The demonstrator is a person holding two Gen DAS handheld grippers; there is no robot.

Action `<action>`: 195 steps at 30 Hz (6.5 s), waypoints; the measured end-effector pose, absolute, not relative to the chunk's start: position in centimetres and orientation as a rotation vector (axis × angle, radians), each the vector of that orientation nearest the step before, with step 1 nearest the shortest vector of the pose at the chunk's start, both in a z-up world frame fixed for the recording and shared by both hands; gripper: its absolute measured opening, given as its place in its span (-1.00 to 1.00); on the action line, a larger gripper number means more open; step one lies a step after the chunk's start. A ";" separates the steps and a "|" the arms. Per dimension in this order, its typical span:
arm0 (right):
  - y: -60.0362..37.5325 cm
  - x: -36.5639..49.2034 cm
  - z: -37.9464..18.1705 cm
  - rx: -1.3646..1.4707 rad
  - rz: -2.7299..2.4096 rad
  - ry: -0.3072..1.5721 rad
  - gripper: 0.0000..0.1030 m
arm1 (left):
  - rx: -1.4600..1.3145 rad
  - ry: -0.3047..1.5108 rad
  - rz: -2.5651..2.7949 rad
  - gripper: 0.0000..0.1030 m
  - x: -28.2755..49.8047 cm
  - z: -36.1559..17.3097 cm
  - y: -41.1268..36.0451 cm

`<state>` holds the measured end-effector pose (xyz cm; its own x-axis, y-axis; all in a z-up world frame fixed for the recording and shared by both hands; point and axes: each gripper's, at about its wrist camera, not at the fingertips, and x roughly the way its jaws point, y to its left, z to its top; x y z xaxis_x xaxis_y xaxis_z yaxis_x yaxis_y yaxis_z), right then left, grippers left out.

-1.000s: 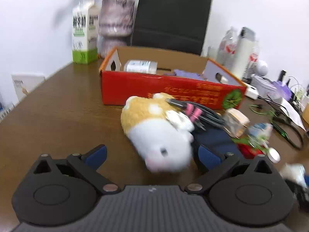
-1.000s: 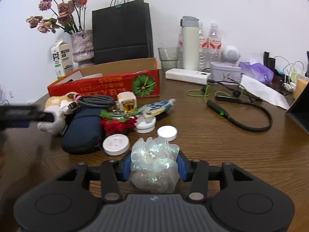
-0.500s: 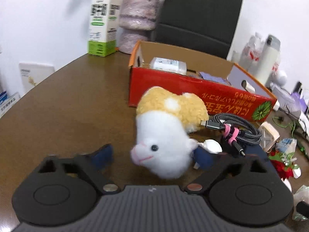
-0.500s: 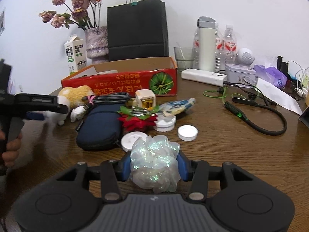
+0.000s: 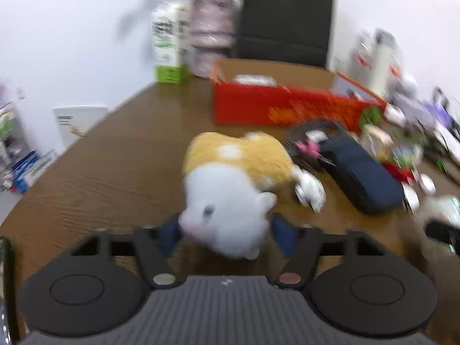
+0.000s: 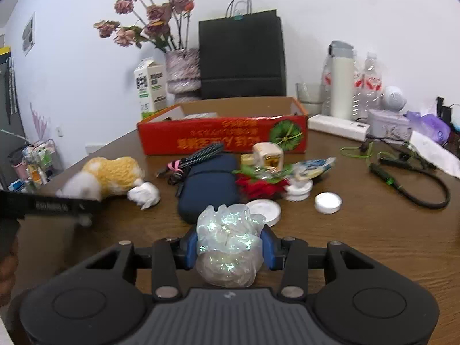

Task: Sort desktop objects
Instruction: 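Grasp the plush hamster with the left gripper while the right carries the plastic bag into the box, then reach the left gripper to the white crumpled tissue and grasp it, then grasp the red rose with the right gripper while the left carries the tissue to the box, then release the tissue and rose into the cardboard box with both grippers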

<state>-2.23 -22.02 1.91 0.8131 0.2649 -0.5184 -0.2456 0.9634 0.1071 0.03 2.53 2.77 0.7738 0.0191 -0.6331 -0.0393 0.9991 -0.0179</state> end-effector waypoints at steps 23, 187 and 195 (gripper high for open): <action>-22.4 -0.6 8.6 0.072 0.347 0.403 -0.20 | -0.129 0.512 -0.109 0.04 5.6 11.7 3.7; -16.6 32.7 9.5 -0.084 0.322 0.689 -0.41 | -0.057 0.934 -0.162 -0.51 32.1 6.5 1.5; -14.6 39.1 4.7 -0.132 0.256 0.839 -0.34 | -0.165 0.912 -0.110 0.62 34.2 5.0 1.9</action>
<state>39.13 -14.57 4.70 0.6399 0.1718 -0.7491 -0.2753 0.9612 -0.0148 34.21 1.88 4.98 0.6078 -0.1648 -0.7768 0.0248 0.9817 -0.1889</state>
